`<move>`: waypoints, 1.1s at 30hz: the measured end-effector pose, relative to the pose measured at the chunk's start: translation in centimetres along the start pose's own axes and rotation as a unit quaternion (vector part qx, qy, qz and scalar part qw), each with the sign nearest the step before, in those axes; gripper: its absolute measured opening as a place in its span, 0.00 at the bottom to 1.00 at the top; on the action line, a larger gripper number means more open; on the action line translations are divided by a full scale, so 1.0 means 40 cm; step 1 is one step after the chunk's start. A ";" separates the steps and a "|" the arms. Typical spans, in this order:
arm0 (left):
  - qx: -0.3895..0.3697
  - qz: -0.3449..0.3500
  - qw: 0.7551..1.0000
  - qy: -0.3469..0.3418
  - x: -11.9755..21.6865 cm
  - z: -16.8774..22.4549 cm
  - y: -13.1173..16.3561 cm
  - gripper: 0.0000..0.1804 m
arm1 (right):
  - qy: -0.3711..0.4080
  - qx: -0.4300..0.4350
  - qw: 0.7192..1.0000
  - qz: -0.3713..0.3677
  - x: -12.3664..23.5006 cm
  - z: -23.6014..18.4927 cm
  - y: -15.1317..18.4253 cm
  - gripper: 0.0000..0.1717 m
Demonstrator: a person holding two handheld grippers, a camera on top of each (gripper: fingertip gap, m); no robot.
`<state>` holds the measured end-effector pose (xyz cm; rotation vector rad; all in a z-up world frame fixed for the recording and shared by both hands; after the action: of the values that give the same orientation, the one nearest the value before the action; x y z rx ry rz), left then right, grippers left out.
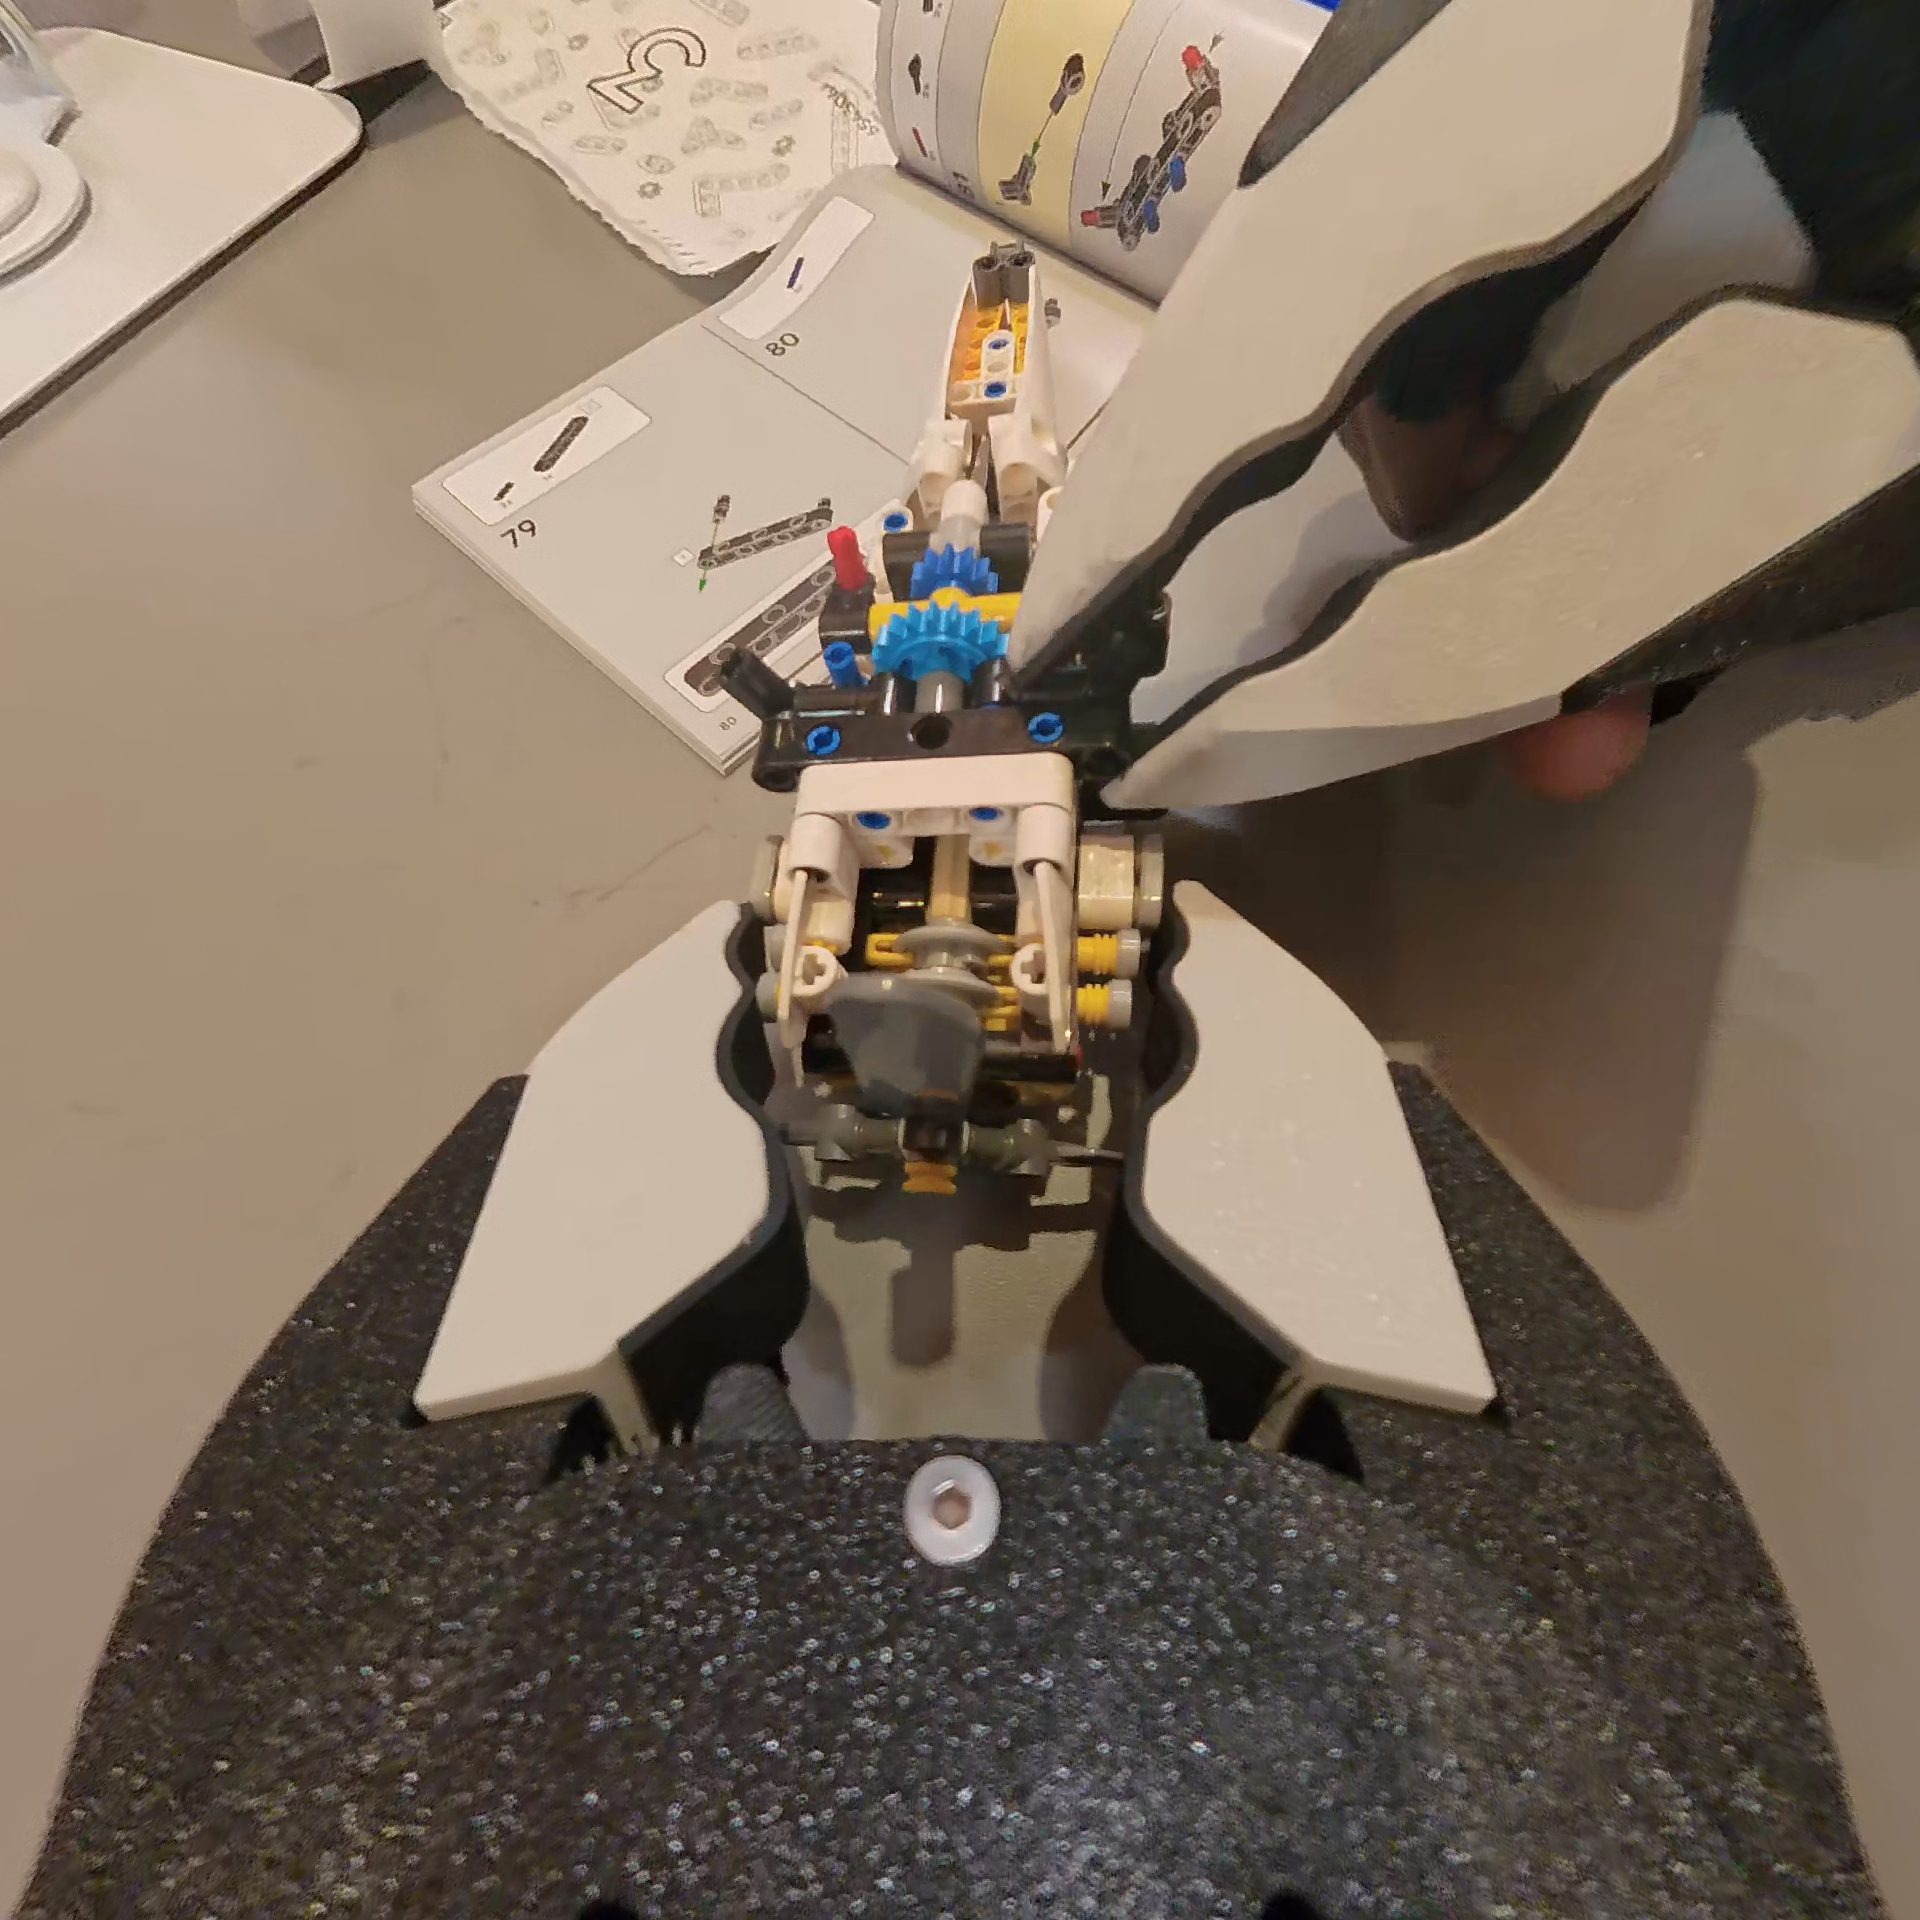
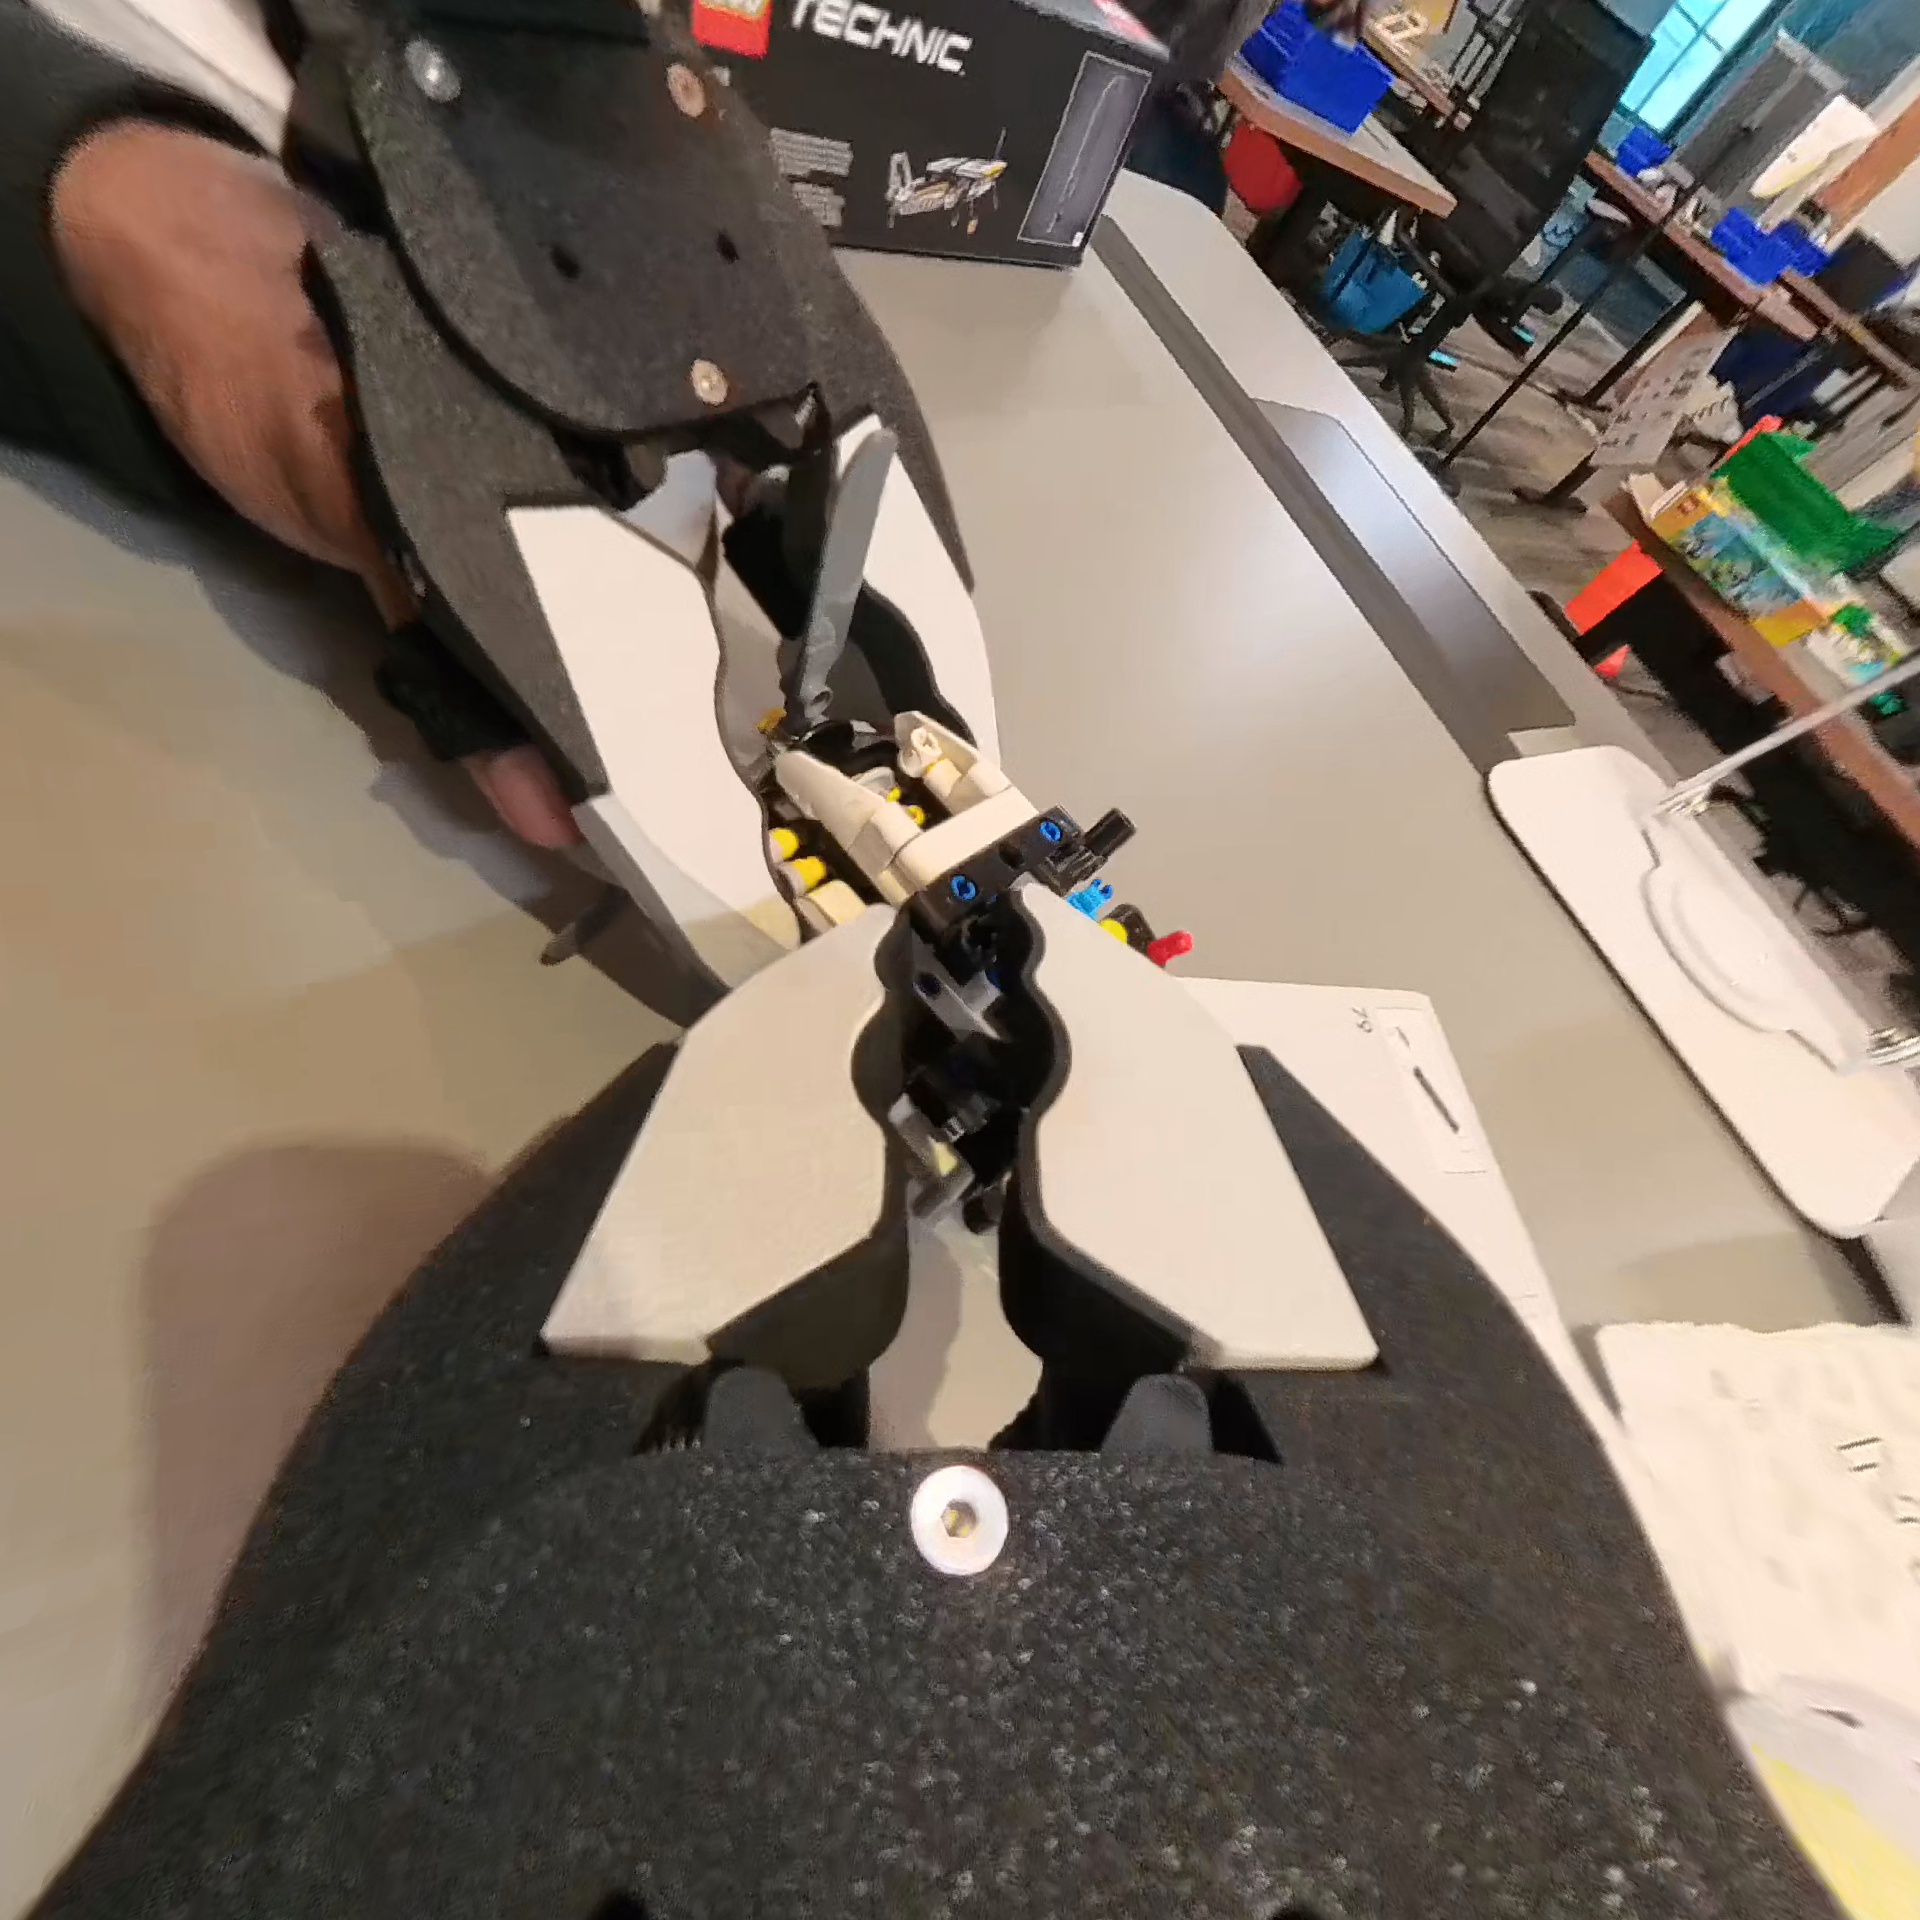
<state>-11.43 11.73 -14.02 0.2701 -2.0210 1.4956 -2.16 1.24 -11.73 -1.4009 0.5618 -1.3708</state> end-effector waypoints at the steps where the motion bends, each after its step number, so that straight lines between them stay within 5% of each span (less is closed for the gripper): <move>1: 0.001 0.002 1.000 0.001 0.000 0.000 0.000 0.40 | -0.003 -0.016 1.000 0.004 0.001 0.002 0.001 0.09; 33: -0.009 0.078 0.994 0.074 0.032 -0.019 -0.009 0.35 | 0.019 0.117 0.993 0.004 0.008 -0.041 -0.004 0.08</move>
<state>-12.00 12.56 -12.87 -0.0071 -1.9730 1.5427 -3.63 0.47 -11.78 -1.1840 0.4168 -1.4109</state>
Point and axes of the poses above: each gripper's, where its closed fingertips meet, x back along the fingers, y out of its underside, z = x × y across the jaws, the point moved 9 cm from there along x, back along the fingers, and after that the axes turned 12 degrees about -x, right-handed, at the moved point
